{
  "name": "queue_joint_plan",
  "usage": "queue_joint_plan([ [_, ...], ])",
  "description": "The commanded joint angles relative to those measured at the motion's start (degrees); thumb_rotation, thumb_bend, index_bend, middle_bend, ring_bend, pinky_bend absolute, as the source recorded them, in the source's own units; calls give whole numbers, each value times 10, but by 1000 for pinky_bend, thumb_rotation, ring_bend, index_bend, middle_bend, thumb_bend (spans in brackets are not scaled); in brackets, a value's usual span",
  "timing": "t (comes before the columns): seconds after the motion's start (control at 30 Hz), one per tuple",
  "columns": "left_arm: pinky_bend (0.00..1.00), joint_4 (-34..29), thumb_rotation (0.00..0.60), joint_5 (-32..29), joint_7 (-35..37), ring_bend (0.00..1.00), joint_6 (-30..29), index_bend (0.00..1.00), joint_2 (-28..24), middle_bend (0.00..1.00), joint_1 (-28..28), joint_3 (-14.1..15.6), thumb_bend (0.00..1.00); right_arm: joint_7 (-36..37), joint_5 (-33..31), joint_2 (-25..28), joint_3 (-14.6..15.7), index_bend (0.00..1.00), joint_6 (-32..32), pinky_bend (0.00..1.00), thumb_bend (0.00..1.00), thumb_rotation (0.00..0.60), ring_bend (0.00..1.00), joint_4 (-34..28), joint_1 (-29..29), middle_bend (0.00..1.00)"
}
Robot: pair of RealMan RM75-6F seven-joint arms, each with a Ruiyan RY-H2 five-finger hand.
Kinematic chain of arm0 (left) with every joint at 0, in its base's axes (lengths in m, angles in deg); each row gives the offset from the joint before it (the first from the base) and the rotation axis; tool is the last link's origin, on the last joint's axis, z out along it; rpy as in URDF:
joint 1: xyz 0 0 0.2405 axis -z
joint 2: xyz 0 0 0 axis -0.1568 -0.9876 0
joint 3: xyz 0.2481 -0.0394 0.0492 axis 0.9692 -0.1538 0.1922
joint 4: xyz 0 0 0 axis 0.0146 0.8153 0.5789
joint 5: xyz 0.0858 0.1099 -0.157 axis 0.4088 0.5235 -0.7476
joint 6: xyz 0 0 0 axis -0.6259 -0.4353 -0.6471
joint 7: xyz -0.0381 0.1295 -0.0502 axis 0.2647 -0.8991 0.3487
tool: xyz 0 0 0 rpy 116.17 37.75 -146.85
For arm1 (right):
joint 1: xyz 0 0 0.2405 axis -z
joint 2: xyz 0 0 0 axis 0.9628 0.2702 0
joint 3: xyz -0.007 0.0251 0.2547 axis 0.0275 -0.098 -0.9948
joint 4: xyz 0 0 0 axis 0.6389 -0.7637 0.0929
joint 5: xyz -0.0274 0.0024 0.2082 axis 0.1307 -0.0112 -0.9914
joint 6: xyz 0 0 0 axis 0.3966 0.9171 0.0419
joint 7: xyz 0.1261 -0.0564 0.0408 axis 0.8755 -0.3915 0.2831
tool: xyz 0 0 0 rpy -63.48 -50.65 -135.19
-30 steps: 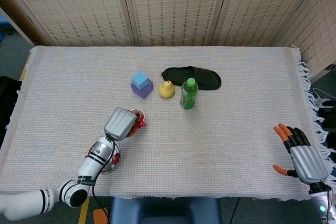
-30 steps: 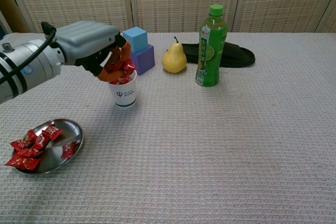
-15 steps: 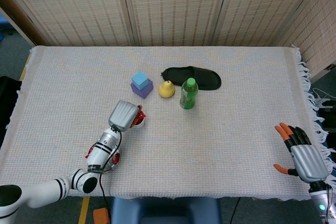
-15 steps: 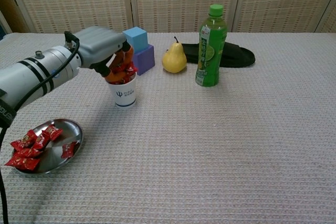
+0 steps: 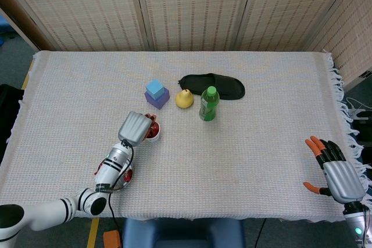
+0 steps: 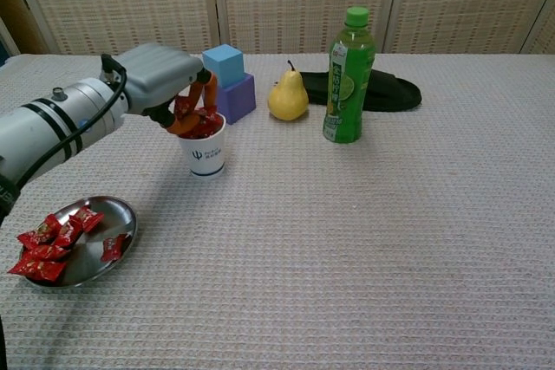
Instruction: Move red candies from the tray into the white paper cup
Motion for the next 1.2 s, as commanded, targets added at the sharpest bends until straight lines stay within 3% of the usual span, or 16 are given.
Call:
queue_joint_plan([
  [0.03,880,-8,600,-1,0,680,-3,403,-7,485,-2,3,456,-1,1,0,0,0,0,0,25,600,0,0,0,0],
  [0.57,881,-53,600,13,11,679,-28,365,-31,462,-11,15,448,-4,6,-1,2,0,-3,0,25,600,0,-3,1,0],
  [0.83,845,-62,600,21,17,579,-38,334,-29,418,-11,15,449,5,9,2,3,0,-7,0,25,600,0,0,3,0],
  [1.03,730,-135,600,42,46,494,-58,291,-67,378,-31,27,448,7,16,2,4,0,-14,0,25,600,0,1,5,0],
  [1.2,488,-262,600,93,148,258,-72,165,-174,237,-92,87,440,10,27,-1,6,0,-18,0,25,600,0,6,5,0],
])
